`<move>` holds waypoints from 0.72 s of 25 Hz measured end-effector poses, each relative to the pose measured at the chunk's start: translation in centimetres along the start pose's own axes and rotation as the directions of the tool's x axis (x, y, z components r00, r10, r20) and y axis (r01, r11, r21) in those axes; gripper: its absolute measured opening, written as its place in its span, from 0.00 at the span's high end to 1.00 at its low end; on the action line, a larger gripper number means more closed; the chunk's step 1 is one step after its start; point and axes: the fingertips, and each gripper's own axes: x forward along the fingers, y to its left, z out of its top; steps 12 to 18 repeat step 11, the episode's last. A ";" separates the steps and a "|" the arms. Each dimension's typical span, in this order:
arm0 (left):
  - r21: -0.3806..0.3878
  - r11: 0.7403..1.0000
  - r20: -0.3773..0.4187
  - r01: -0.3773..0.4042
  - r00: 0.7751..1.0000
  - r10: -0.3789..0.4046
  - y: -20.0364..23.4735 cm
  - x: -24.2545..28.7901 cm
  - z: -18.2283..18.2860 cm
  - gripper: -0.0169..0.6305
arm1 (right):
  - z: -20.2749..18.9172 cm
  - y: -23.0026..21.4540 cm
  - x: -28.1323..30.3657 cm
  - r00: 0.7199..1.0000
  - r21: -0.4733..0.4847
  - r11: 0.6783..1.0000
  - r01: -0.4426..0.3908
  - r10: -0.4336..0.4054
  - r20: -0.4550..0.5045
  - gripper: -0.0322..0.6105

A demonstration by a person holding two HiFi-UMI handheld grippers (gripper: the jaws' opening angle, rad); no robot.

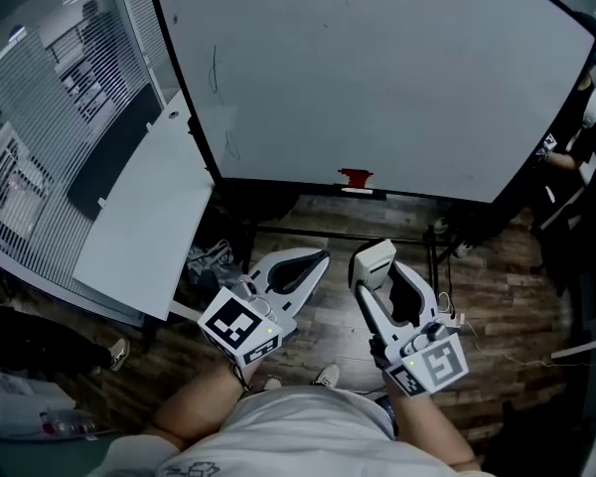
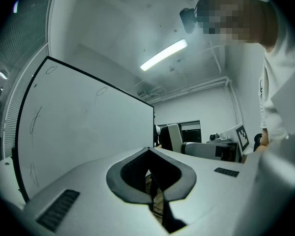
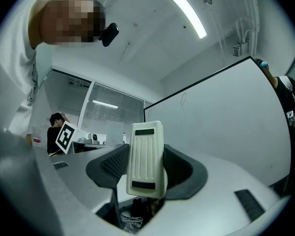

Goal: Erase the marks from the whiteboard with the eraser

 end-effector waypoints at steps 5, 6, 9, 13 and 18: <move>-0.019 1.000 -0.007 0.018 1.000 -0.018 0.0 -2.7 -0.3 0.96 | -0.2 2.7 0.1 1.000 -0.006 1.000 0.017 -0.017 -0.001 0.59; -0.020 1.000 -0.006 0.022 1.000 -0.022 -0.1 -3.1 -0.2 0.96 | -0.1 3.1 0.1 1.000 -0.011 1.000 0.021 -0.021 0.000 0.59; -0.018 0.999 -0.003 0.034 0.999 -0.034 -0.4 -4.2 0.2 0.96 | 0.1 4.4 -0.1 1.000 -0.018 0.999 0.031 -0.031 0.001 0.59; -0.016 0.999 -0.002 0.044 0.999 -0.044 -0.8 -4.9 0.5 0.96 | 0.3 5.1 -0.2 0.999 -0.021 0.999 0.038 -0.038 0.002 0.59; -0.016 0.999 -0.002 0.044 0.999 -0.044 -0.8 -4.9 0.5 0.96 | 0.3 5.1 -0.2 0.999 -0.021 0.999 0.038 -0.038 0.002 0.59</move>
